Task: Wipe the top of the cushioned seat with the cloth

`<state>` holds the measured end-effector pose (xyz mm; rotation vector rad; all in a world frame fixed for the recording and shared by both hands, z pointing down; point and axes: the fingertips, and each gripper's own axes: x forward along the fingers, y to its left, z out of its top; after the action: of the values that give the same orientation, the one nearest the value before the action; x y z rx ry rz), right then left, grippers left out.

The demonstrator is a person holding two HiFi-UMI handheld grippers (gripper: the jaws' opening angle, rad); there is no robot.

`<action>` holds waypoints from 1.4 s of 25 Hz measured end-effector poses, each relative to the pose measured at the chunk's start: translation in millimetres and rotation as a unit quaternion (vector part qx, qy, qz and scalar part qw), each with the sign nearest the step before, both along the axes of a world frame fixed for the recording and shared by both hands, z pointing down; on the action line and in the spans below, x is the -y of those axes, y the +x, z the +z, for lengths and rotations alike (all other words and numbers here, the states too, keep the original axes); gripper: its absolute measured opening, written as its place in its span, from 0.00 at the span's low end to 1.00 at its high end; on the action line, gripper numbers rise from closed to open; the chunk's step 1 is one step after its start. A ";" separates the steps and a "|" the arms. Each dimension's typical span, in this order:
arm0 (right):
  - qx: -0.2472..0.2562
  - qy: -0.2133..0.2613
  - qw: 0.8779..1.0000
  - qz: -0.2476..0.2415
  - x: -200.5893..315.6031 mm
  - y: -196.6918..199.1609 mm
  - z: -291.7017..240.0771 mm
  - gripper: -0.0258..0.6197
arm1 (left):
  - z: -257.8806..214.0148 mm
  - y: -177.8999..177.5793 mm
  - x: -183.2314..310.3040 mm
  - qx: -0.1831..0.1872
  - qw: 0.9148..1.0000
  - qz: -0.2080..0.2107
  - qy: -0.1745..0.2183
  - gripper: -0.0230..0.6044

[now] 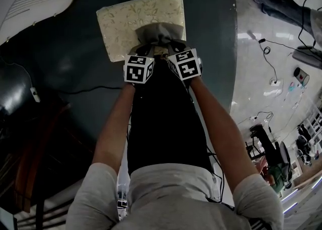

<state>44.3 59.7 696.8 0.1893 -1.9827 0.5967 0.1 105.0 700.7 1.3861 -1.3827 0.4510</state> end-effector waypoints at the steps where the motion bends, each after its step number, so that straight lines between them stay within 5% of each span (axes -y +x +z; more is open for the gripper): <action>1: 0.001 0.000 1.000 0.001 -1.2 1.0 0.0 0.06 | -0.1 1.6 -1.4 0.001 1.000 0.001 -0.001 0.07; 22: 0.006 -0.034 0.997 0.062 -42.5 33.1 2.1 0.06 | 0.4 43.0 -36.3 0.003 0.997 0.057 -0.041 0.07; 35: 0.012 -0.027 0.992 0.121 -28.7 59.3 5.9 0.06 | 5.6 71.8 -17.4 0.011 0.986 0.159 -0.053 0.07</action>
<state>103.6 88.4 702.7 0.3950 -1.9794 0.8105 71.9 122.4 706.3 1.5229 -1.1398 0.7401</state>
